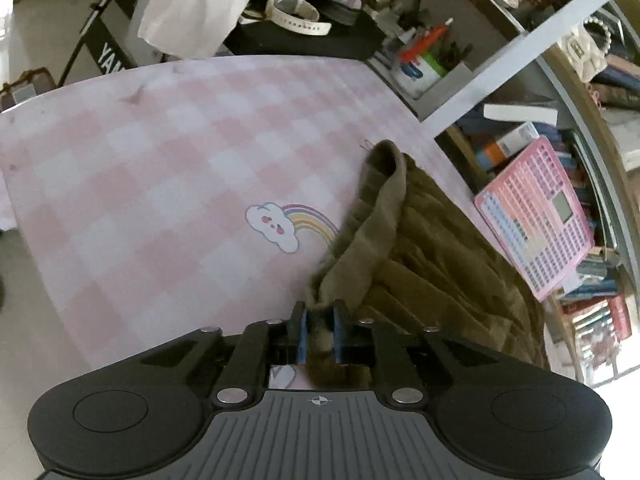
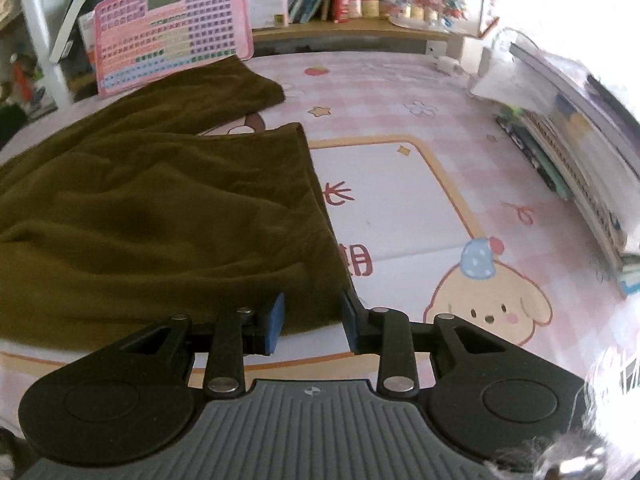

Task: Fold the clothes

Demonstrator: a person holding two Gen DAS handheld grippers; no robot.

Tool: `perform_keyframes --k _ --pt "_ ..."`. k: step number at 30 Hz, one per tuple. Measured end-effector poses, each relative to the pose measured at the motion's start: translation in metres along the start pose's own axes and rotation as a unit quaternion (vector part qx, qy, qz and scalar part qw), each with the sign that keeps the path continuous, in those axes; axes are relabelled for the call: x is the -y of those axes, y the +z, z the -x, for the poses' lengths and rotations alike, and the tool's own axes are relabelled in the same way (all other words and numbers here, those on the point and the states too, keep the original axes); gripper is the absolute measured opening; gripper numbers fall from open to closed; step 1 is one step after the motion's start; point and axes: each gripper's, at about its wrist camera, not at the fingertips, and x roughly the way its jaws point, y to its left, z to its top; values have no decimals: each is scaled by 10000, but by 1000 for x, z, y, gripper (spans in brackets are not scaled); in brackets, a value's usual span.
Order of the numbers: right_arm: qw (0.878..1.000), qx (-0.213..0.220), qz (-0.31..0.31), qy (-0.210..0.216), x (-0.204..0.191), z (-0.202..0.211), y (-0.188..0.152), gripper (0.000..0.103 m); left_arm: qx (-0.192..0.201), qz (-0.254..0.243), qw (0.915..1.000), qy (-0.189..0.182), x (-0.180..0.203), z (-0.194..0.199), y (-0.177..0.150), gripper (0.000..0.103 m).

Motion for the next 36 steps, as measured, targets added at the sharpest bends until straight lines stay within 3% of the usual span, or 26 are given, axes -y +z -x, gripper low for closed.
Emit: perform_keyframes --k 2,5,8,11,12,13,15,23,30,36 --pt "9998 -1 -217 -17 7 2 3 35 112 -55 9996 235 2 6 6 32" --pt "9983 -7 -574 -69 19 4 7 37 657 -227 9963 502 7 23 15 32" --pt "9978 -24 -652 -78 22 6 10 37 971 -493 9936 311 14 32 22 32" --pt "9984 -17 -559 -61 19 7 11 36 866 -835 9927 -12 31 24 19 32" --pt "9986 -14 -528 -55 19 8 12 32 811 -904 9926 -32 34 21 17 32" --pt "9987 -12 -498 -49 18 9 12 12 753 -960 9925 -27 36 18 15 32" --pt "9990 -7 -436 -38 16 10 13 8 636 -1073 9922 -16 39 11 10 32" --pt "9992 -197 -301 -162 17 0 8 7 166 -1521 9882 25 55 -16 -10 32" --pt "9980 12 -364 -523 28 -2 6 7 -46 -1645 9863 -144 65 -23 -21 32" --pt "9977 60 -336 -593 31 -3 5 8 1 -1705 9852 -150 67 -27 -21 33"
